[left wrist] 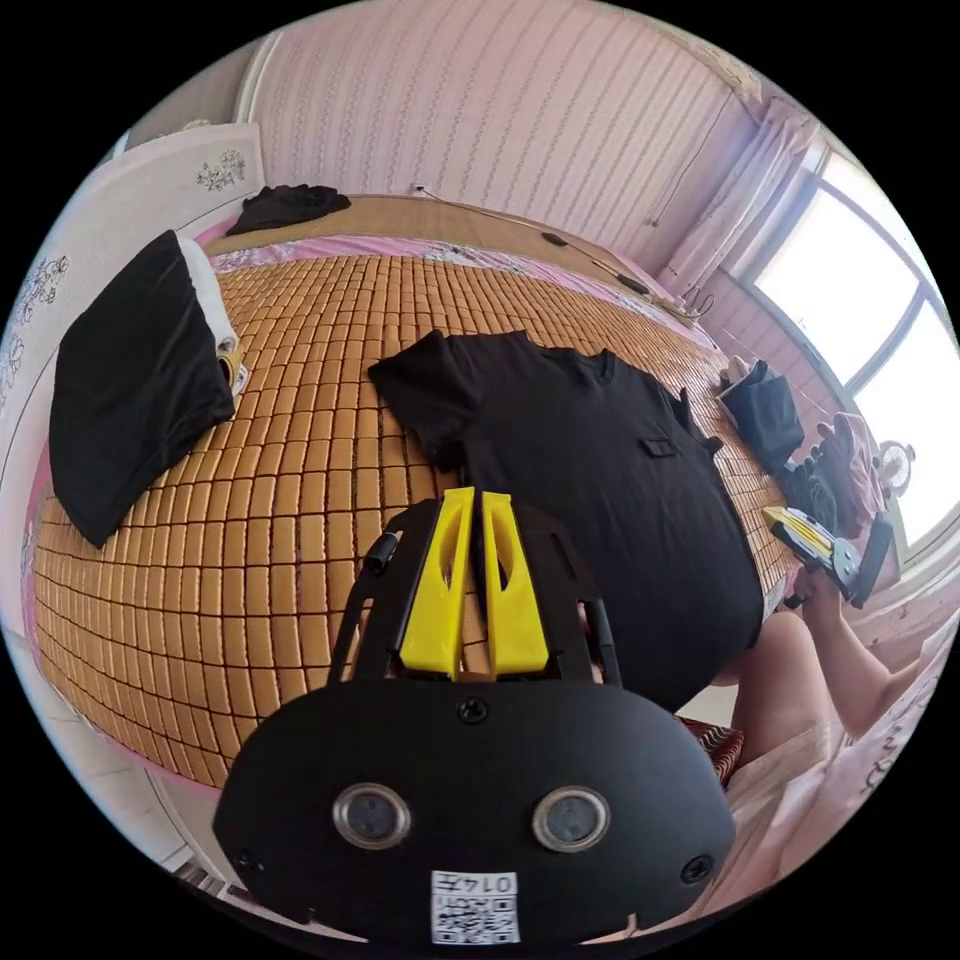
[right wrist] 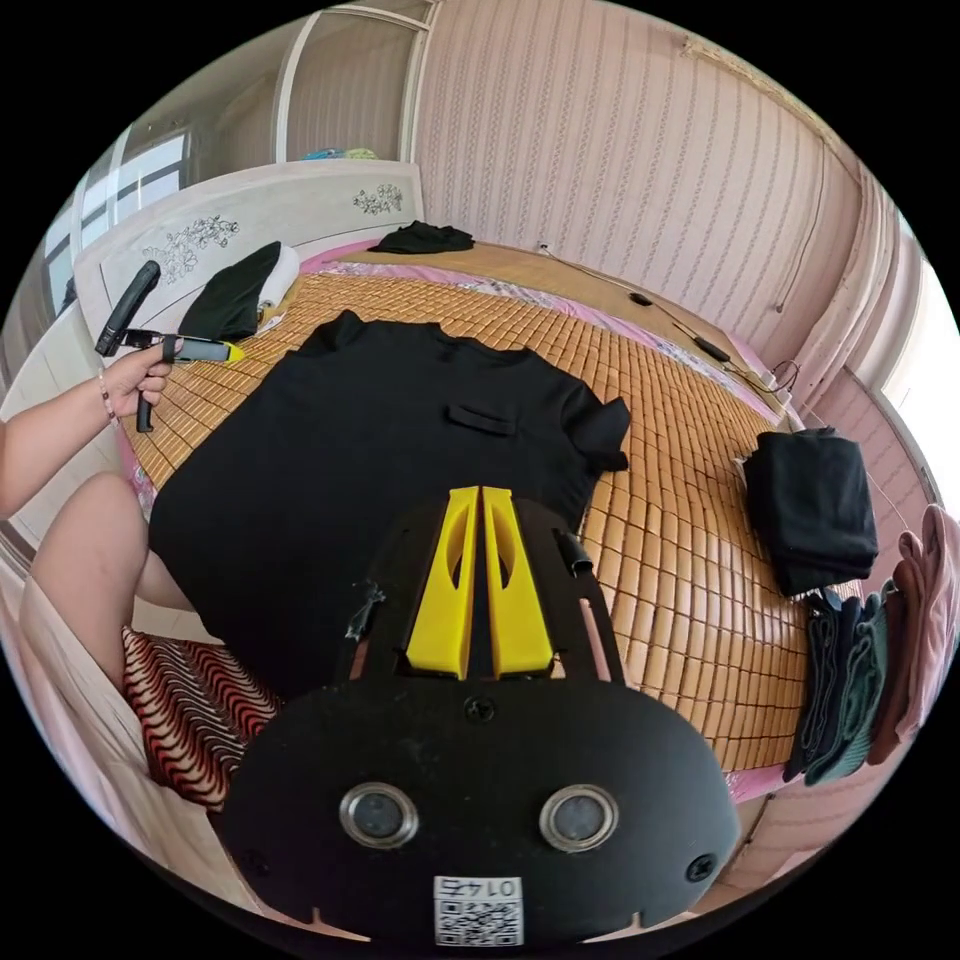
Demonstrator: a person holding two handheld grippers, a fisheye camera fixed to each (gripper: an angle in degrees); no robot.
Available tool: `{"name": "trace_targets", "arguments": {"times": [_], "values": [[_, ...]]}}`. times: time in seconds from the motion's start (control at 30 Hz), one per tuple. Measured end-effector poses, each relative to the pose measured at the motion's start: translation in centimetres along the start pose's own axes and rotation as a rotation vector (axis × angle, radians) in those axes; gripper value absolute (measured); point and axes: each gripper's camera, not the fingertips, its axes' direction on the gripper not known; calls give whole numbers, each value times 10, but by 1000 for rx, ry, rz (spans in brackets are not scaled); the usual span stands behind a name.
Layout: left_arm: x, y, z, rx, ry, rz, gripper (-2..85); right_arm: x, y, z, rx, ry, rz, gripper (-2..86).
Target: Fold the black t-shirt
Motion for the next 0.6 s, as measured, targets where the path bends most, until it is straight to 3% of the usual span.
{"name": "trace_targets", "arguments": {"times": [0.33, 0.6], "values": [[-76, 1, -29, 88, 128, -124, 27, -99, -116, 30, -63, -104, -115, 34], [-124, -15, -42, 79, 158, -218, 32, -189, -229, 88, -86, -244, -344, 45]]}}
